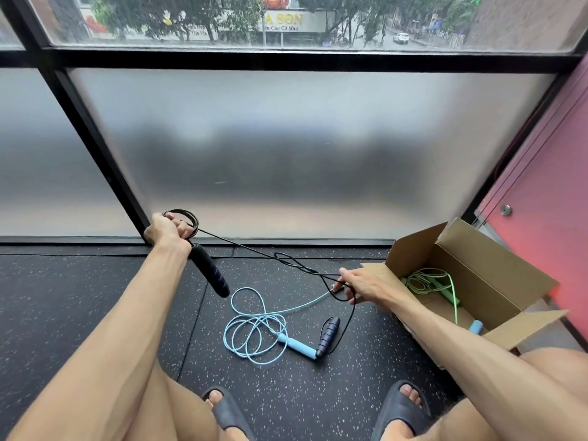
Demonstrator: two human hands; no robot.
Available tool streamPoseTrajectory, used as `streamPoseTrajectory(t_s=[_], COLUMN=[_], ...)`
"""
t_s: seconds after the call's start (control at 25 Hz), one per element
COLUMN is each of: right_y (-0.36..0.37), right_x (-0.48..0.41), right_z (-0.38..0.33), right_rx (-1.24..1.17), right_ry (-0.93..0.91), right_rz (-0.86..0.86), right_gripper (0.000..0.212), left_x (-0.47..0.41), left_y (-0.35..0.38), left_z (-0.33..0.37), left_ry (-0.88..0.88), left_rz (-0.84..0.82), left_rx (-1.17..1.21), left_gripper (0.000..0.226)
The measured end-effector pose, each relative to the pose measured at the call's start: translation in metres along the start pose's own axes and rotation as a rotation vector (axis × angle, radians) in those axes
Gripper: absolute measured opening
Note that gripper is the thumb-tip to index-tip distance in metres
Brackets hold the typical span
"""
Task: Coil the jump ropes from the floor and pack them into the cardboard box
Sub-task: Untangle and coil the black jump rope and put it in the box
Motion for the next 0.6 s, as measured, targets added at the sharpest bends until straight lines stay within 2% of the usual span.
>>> streamPoseTrajectory(t_s=[0.12, 0.24, 0.4, 0.6], right_y=[-0.017, -0.03, -0.045, -0.08], right_x=[0.003, 0.001, 0.001, 0.012], right_z=[0.006, 0.014, 0.019, 0.023], right_rx=[-0.061, 0.042, 0.105, -0.095], right_ry=[0.004, -0.047, -0.006, -0.01], right_rz=[0.121, 0.224, 0.337, 0.516], right_gripper=[0.05, 0.032, 0.013, 0.011], left_x=[-0.009, -0.01, -0.012, -0.029], left_y=[-0.007, -0.01, -0.01, -0.019], left_z=[0.005, -0.002, 0.005, 0.027], left_ry=[0.018, 0.016, 0.08, 0.153], left_rz=[0.029, 0.033, 0.081, 0.219], left_rx=[-0.007, -0.01, -0.028, -0.008], left_gripper=[0.032, 0.032, 0.033, 0.038])
Point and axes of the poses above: each hand's wrist, its own x-axis away from the middle knuckle, its own y-axis out of the palm, z = x × y, the point moved 3 cm from there along -x, towards the middle knuckle, and after that the axes turned 12 degrees about x, right-handed, at the moved point
